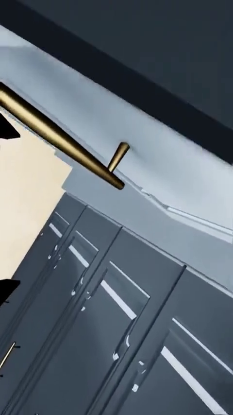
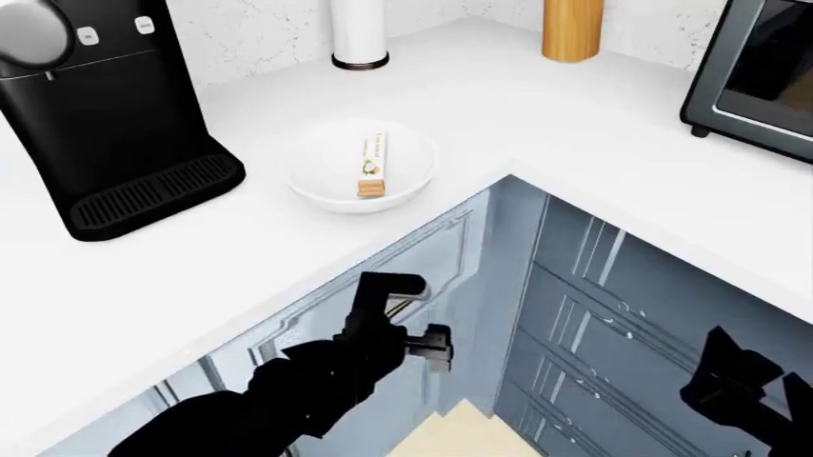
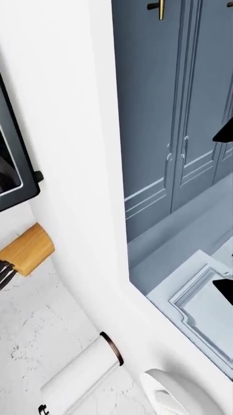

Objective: Place the bar in the bowl and close the drawer.

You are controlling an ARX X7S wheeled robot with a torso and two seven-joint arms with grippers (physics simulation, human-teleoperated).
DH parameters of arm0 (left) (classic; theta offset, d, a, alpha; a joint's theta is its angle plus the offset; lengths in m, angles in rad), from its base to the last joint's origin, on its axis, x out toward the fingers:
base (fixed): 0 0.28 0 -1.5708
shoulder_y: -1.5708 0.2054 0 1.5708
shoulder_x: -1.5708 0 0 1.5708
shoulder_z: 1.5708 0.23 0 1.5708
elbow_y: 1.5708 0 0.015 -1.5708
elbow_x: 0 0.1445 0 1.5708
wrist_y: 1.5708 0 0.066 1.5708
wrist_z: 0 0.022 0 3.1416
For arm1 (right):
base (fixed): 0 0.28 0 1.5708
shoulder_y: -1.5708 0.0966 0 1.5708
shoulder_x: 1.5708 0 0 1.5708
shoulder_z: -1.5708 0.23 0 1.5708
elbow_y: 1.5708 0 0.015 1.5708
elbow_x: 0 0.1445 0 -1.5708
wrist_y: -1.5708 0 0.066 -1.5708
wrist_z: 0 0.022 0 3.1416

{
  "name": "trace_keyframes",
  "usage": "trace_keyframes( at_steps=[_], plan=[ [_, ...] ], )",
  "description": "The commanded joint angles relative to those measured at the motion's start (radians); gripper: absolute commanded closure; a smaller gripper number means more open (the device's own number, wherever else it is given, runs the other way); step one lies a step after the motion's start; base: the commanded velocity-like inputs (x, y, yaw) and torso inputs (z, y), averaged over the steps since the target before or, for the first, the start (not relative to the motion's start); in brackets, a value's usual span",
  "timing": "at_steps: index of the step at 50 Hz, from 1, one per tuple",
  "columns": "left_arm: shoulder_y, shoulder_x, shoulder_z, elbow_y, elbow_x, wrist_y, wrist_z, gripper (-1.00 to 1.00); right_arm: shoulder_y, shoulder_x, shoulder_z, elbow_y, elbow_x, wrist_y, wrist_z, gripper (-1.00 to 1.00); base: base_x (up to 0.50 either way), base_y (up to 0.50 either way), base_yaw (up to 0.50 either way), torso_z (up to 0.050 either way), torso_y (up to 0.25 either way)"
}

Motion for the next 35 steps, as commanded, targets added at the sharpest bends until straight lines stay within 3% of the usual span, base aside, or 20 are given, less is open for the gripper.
trace_keyframes(
  at_steps=[1, 7, 10, 12, 15, 18, 23, 28, 35],
  plan=[
    [-0.006, 0.0, 0.04, -0.136, -0.059, 0.022, -0.044, -1.0, 0.007, 0.005, -0.012, -0.004, 0.003, 0.0, 0.012, -1.0, 0.0, 0.0, 0.0, 0.0, 0.0],
    [-0.009, 0.0, 0.056, -0.197, -0.109, 0.042, -0.047, -1.0, 0.014, 0.01, -0.021, -0.009, 0.012, 0.003, 0.027, -1.0, 0.0, 0.0, 0.0, 0.0, 0.0],
    [-0.009, 0.0, 0.142, -0.2, -0.207, 0.067, -0.071, -1.0, 0.008, 0.009, -0.019, -0.013, 0.015, 0.002, 0.028, -1.0, 0.0, 0.0, 0.0, 0.0, 0.0],
    [-0.015, -0.002, 0.312, -0.2, -0.381, 0.104, -0.069, -1.0, -0.002, 0.007, -0.011, -0.017, 0.017, -0.001, 0.027, -1.0, 0.0, 0.0, 0.0, 0.0, 0.0],
    [-0.031, -0.001, 0.673, -0.2, -0.751, 0.169, -0.042, -1.0, -0.017, 0.005, 0.002, -0.026, 0.023, -0.004, 0.029, -1.0, 0.0, 0.0, 0.0, 0.0, 0.0],
    [-0.042, -0.001, 0.934, -0.2, -1.033, 0.217, -0.03, -1.0, -0.028, 0.004, 0.011, -0.035, 0.03, -0.007, 0.033, -1.0, 0.0, 0.0, 0.0, 0.0, 0.0],
    [-0.045, -0.002, 1.228, -0.2, -1.348, 0.257, -0.026, -1.0, -0.028, 0.005, 0.009, -0.04, 0.032, -0.008, 0.039, -1.0, 0.0, 0.0, 0.0, -0.002, 0.0],
    [-0.041, -0.005, 1.337, -0.2, -1.469, 0.273, -0.033, -1.0, -0.026, 0.007, 0.004, -0.042, 0.035, -0.008, 0.043, -1.0, 0.0, 0.0, 0.0, 0.0, 0.0],
    [-0.04, -0.019, 1.355, -0.2, -1.505, 0.301, -0.084, -1.0, -0.029, 0.008, 0.005, -0.044, 0.039, -0.012, 0.042, -1.0, 0.0, 0.0, 0.0, -0.003, 0.0]
  ],
)
